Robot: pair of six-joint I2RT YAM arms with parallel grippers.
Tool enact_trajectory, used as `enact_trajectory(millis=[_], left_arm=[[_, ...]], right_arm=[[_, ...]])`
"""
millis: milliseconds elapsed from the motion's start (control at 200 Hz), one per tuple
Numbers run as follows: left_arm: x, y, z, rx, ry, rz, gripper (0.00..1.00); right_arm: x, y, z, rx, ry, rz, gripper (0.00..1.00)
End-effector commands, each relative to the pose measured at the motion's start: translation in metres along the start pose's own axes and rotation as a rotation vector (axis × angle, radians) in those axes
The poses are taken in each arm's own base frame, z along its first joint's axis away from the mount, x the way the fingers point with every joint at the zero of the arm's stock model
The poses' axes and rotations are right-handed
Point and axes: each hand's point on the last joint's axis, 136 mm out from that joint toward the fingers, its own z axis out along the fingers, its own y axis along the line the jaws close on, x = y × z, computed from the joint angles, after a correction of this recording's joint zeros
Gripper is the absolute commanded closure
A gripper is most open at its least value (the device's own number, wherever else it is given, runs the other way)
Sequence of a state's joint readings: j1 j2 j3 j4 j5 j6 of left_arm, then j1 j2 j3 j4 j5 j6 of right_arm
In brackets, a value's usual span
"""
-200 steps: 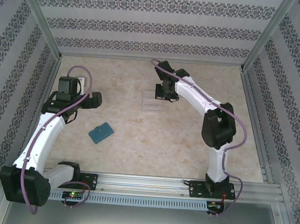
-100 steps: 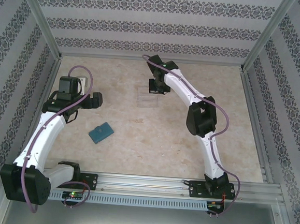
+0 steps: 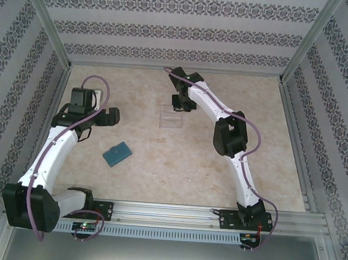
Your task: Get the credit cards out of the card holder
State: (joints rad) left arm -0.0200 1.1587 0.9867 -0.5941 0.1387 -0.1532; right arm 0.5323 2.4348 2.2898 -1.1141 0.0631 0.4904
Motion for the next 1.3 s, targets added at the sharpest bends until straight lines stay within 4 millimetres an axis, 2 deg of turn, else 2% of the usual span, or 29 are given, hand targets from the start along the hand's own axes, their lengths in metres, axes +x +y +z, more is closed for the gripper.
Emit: enact_trajectory(millis=[0,100,255,410,610,714,819,914,1089,1294], left_arm=[[0.002,0.001,0.001,-0.022,0.043,0.012,0.0],[0.005,-0.002,0.005,-0.005,0.078,0.013,0.0],[0.018,-0.01,0.018,0.044,0.162,0.008,0.0],[0.037,-0.033,0.032,0.186,0.294,-0.036,0.0],[0.064,-0.03,0.043,0.14,0.438,-0.173,0.0],[0.062,-0.026,0.048,0.108,0.418,-0.232,0.0],[0.064,-0.027,0.063,0.117,0.364,-0.286,0.0],[0.079,-0.017,0.076,0.059,0.402,-0.302,0.0],[0.106,-0.019,0.091,0.052,0.459,-0.281,0.0],[0.141,-0.026,0.097,0.051,0.575,-0.231,0.0]], right_arm=[[-0.005,-0.002,-0.004,-0.001,-0.013,0.014,0.8],[-0.008,-0.001,-0.015,0.0,-0.037,0.009,0.78],[-0.014,0.001,-0.043,-0.027,-0.083,0.007,0.73],[-0.019,0.0,-0.075,-0.04,-0.153,0.009,0.71],[-0.013,0.004,-0.104,-0.092,-0.198,0.007,0.65],[-0.007,0.007,-0.108,-0.141,-0.201,0.012,0.6],[-0.001,0.004,-0.111,-0.15,-0.196,0.01,0.57],[0.004,0.001,-0.111,-0.169,-0.195,0.013,0.53],[0.016,-0.008,-0.111,-0.208,-0.176,0.026,0.45],[0.028,-0.008,-0.116,-0.26,-0.192,0.024,0.44]])
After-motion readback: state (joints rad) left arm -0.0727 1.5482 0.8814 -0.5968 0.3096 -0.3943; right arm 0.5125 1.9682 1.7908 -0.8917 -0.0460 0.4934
